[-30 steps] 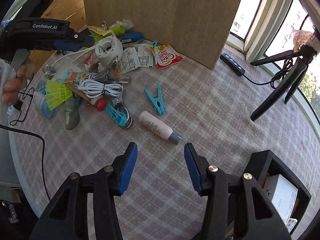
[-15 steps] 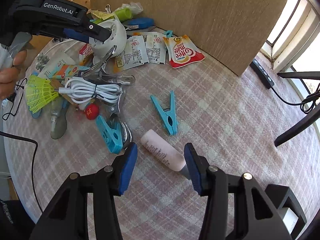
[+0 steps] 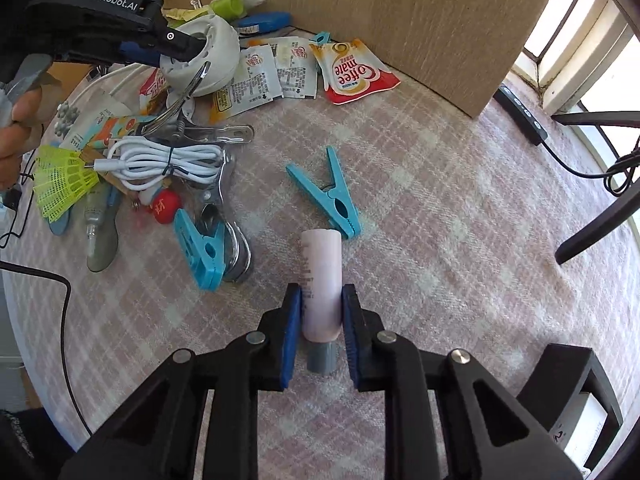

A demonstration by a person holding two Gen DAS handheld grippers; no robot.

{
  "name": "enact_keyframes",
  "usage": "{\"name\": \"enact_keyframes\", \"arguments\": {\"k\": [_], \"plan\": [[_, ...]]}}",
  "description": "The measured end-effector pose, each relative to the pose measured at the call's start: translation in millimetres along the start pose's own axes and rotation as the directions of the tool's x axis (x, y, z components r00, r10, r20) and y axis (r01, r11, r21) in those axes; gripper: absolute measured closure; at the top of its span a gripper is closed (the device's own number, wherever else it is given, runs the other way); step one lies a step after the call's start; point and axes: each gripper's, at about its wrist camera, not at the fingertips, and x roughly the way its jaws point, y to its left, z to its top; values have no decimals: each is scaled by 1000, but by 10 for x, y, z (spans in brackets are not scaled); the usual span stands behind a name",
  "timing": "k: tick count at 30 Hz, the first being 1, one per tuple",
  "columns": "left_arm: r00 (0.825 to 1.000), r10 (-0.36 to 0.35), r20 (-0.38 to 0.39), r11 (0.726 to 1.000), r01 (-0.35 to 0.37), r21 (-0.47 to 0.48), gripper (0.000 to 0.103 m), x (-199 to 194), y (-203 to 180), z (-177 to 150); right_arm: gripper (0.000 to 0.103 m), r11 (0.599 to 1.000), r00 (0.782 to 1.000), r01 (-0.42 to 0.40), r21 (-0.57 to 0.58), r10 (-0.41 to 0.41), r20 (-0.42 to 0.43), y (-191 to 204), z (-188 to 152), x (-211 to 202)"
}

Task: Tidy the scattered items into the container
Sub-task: 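Grasp the pink lotion bottle with the right tool while the left grasps the white plug adapter, then carry the lotion bottle and plug adapter into the tray and open both tools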

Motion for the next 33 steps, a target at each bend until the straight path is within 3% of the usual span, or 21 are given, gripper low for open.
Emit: {"name": "enact_keyframes", "arguments": {"k": [11, 22, 28, 33], "plan": [[999, -16, 52, 1000, 14, 26, 74, -305, -61, -71, 83, 972, 991, -83, 222, 58, 120, -371, -316, -470], [989, -108, 105, 979, 88, 184, 74, -734, -679, -376, 83, 928, 977, -63, 368, -17, 211, -674, -826, -1063], [980, -189, 56, 940, 164, 299, 74, -768, -1284, -769, 83, 882, 966, -38, 470, -88, 243, -992, -1333, -1494], [968, -250, -32, 875, 240, 421, 74, -742, -1902, -1255, 83, 821, 957, -7, 571, -160, 241, -1294, -1827, -1780]]}}
